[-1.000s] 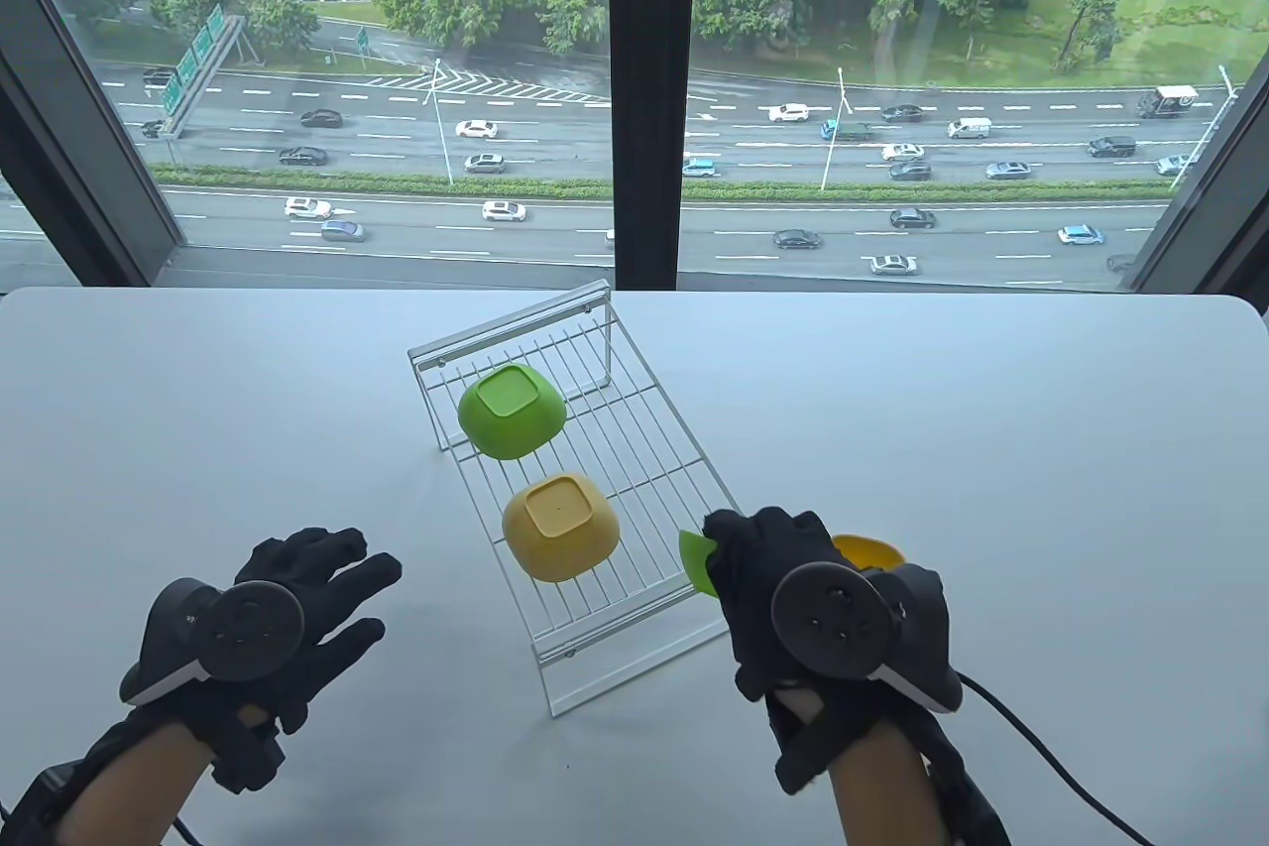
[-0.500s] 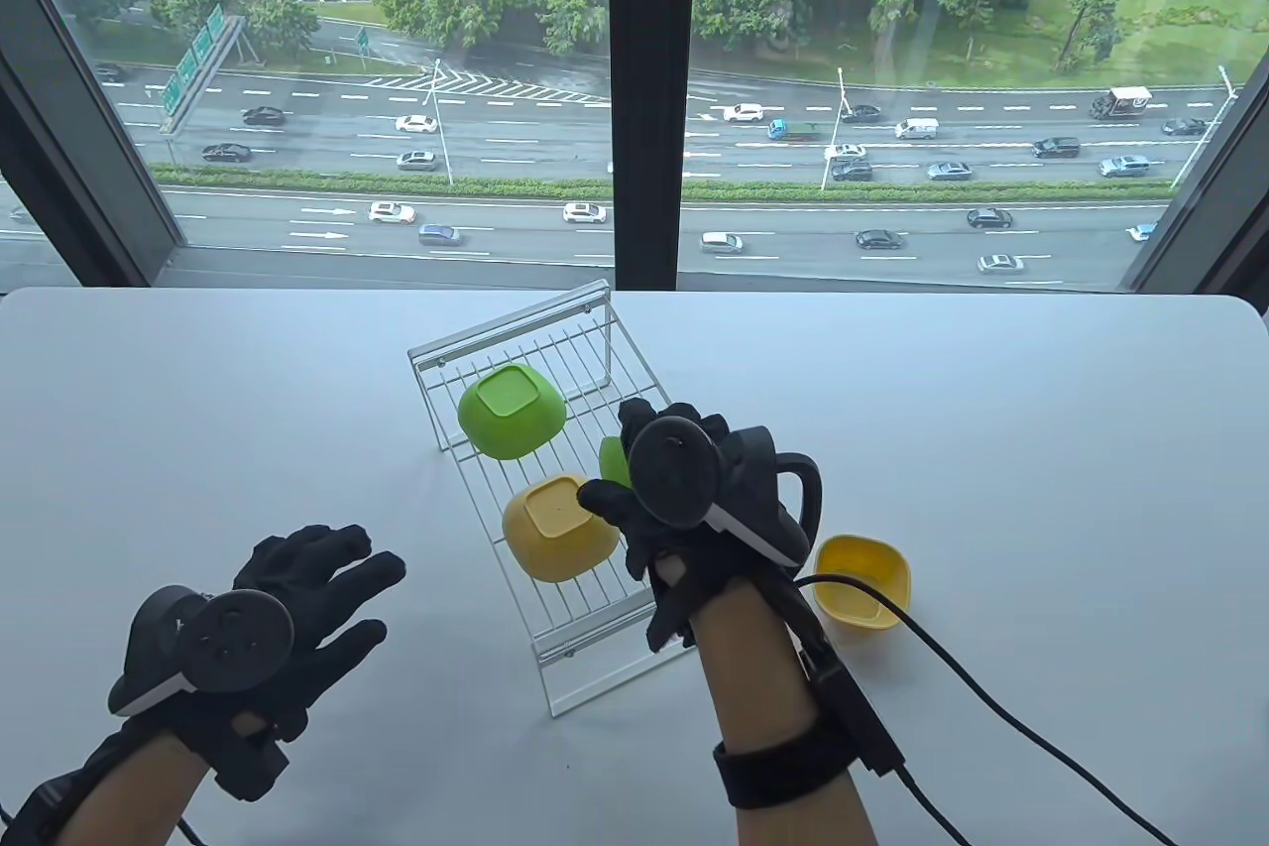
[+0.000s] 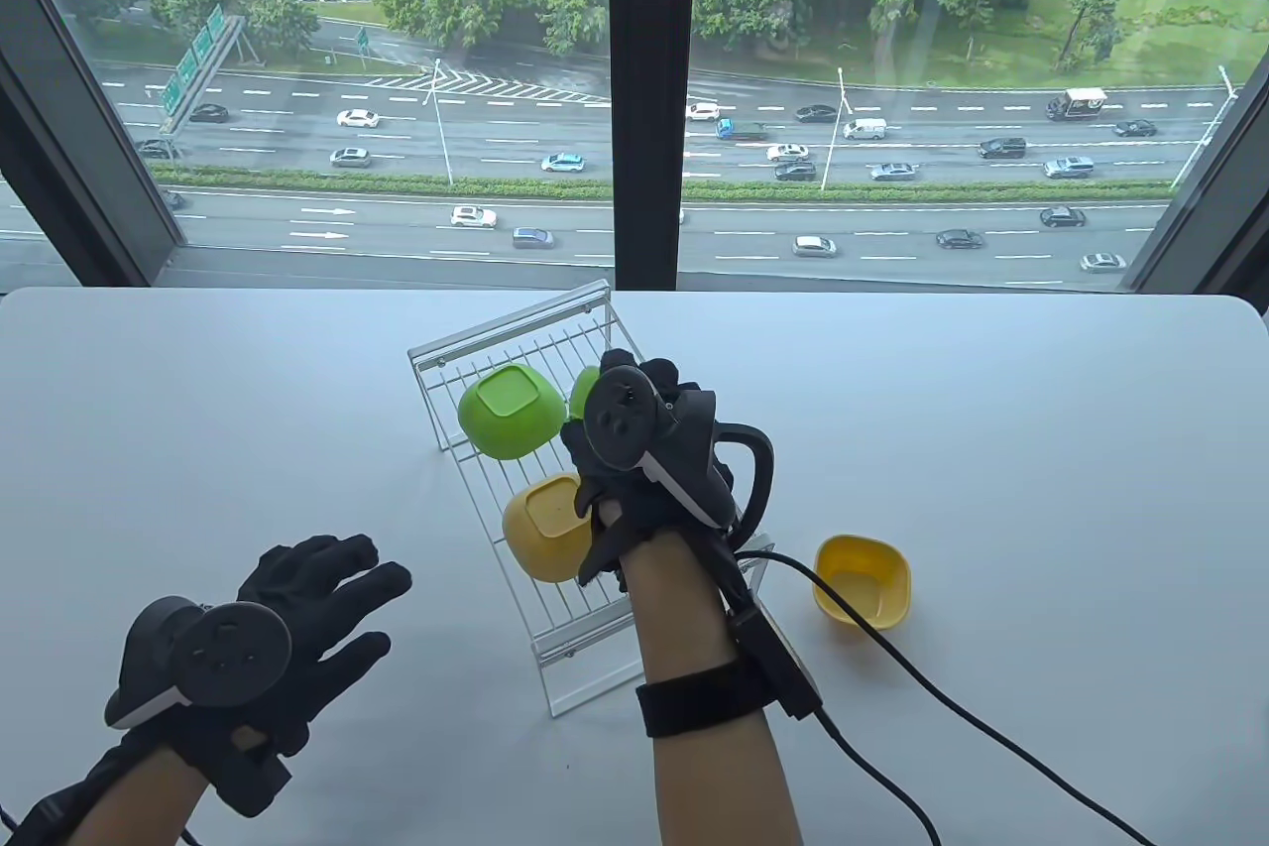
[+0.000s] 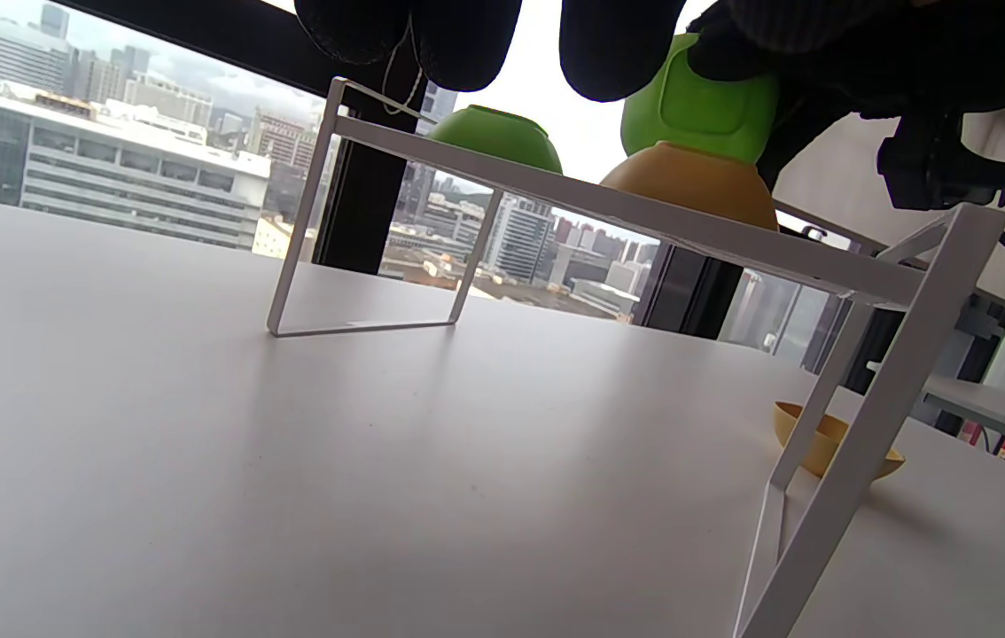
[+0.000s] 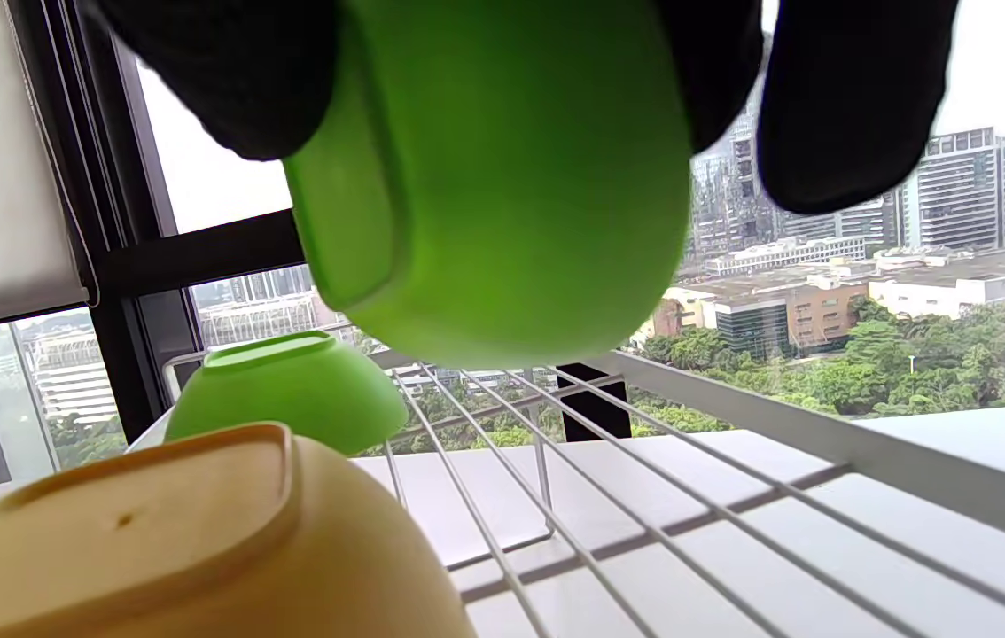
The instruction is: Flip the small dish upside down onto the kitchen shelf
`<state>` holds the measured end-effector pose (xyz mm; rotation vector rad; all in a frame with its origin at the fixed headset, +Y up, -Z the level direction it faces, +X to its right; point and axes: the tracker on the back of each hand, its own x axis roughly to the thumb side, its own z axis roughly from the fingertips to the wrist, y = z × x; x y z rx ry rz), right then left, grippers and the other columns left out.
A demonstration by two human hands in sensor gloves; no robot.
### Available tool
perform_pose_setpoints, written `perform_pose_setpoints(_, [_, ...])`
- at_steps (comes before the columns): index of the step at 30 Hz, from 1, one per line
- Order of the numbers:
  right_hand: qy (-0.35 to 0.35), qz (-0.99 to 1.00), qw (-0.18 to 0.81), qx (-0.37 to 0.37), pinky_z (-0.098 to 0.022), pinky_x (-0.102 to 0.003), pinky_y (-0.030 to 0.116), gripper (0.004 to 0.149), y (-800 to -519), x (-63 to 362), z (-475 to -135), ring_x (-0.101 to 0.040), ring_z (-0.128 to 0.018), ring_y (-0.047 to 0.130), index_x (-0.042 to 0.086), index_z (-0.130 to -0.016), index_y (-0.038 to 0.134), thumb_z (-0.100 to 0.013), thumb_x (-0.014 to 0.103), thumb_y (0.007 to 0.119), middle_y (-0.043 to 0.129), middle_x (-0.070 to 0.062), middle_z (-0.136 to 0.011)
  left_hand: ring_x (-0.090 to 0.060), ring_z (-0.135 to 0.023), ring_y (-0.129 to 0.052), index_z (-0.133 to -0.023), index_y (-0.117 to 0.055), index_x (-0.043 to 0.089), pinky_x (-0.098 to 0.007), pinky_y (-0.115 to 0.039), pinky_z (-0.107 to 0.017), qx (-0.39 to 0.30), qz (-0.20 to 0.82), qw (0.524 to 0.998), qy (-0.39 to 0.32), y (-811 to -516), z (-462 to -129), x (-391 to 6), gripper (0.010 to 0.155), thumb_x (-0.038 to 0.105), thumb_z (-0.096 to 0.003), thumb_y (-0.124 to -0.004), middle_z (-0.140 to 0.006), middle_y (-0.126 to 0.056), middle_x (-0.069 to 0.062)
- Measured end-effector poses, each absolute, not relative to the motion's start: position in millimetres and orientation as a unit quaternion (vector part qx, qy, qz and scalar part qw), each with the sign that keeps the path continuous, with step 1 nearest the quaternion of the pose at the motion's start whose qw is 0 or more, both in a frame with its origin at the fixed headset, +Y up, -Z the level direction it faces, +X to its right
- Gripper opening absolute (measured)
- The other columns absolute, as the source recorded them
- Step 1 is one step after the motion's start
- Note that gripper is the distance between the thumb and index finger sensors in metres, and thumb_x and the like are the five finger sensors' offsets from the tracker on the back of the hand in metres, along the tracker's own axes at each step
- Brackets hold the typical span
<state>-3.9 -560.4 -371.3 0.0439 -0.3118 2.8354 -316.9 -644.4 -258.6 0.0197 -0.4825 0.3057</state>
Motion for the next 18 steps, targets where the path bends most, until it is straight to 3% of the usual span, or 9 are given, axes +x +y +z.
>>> perform_pose_setpoints(4, [-0.160, 0.982, 0.100, -0.016, -0.049, -0.051, 0.087, 0.075, -560.0, -7.9, -378.6, -0.030, -0.063, 0.085, 0.023, -0.107, 0.057, -0.047, 0.060, 0.081, 0.072, -0.010, -0.094, -0.043, -0.109, -0.051, -0.108, -0.064, 0.036, -0.074, -0.044, -0.076, 0.000, 0.145, 0.960, -0.238, -648.3, -260.4, -315.4, 0.064, 0.058, -0.0473, -0.063, -0.120, -0.054, -0.008])
perform_pose_setpoints(9, [-0.220, 0.965, 0.138, -0.017, -0.050, -0.049, 0.089, 0.077, -564.0, -12.4, -391.7, -0.027, -0.062, 0.089, 0.019, -0.107, 0.058, -0.045, 0.056, 0.083, 0.067, -0.013, -0.101, -0.043, -0.109, -0.051, -0.108, -0.064, 0.036, -0.074, -0.044, -0.076, 0.001, 0.133, 0.961, -0.241, -648.9, -259.2, -311.6, 0.064, 0.058, -0.0473, -0.063, -0.120, -0.054, -0.008])
perform_pose_setpoints(13, [-0.211, 0.970, 0.115, -0.038, -0.047, -0.047, 0.093, 0.076, -568.8, -14.6, -407.7, -0.025, -0.058, 0.093, 0.019, -0.107, 0.060, -0.044, 0.055, 0.083, 0.068, -0.013, -0.100, -0.043, -0.109, -0.051, -0.108, -0.063, 0.036, -0.073, -0.044, -0.076, -0.004, 0.126, 0.961, -0.245, -650.2, -259.4, -307.5, 0.065, 0.058, -0.0474, -0.063, -0.121, -0.054, -0.008])
perform_pose_setpoints(18, [-0.169, 0.972, 0.153, -0.059, -0.044, -0.046, 0.096, 0.072, -582.7, -13.7, -417.9, -0.025, -0.056, 0.098, 0.018, -0.107, 0.061, -0.046, 0.052, 0.083, 0.069, -0.014, -0.102, -0.043, -0.109, -0.051, -0.108, -0.063, 0.035, -0.073, -0.044, -0.076, -0.011, 0.127, 0.959, -0.253, -648.9, -258.0, -306.9, 0.065, 0.058, -0.0474, -0.063, -0.121, -0.053, -0.009])
